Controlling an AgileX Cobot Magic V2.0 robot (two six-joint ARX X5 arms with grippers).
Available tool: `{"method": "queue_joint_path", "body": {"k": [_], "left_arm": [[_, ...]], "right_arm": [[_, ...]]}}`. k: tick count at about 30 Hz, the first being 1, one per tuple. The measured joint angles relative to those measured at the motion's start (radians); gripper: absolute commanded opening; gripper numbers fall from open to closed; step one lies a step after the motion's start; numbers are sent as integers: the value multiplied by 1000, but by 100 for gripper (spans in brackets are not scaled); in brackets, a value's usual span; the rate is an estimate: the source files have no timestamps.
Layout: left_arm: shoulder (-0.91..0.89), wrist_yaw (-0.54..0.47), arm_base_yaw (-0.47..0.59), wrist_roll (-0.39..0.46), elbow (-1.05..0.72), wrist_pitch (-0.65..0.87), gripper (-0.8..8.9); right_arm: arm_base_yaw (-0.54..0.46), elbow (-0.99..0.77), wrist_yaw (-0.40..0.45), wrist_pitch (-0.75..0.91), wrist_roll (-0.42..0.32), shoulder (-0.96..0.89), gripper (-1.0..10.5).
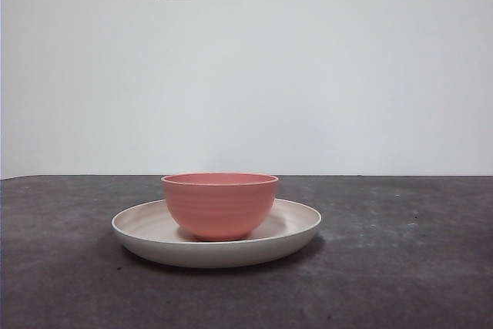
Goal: Place the red bowl on the white plate
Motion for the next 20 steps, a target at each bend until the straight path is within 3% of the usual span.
{"method": "queue_joint_path", "body": {"k": [5, 20], "left_arm": [[0, -72, 0, -7, 0, -5, 27], [0, -75, 0, -8, 0, -5, 27]], "right_arm": [[0, 0, 0, 0, 0, 0, 22], [0, 0, 0, 0, 0, 0, 22]]}}
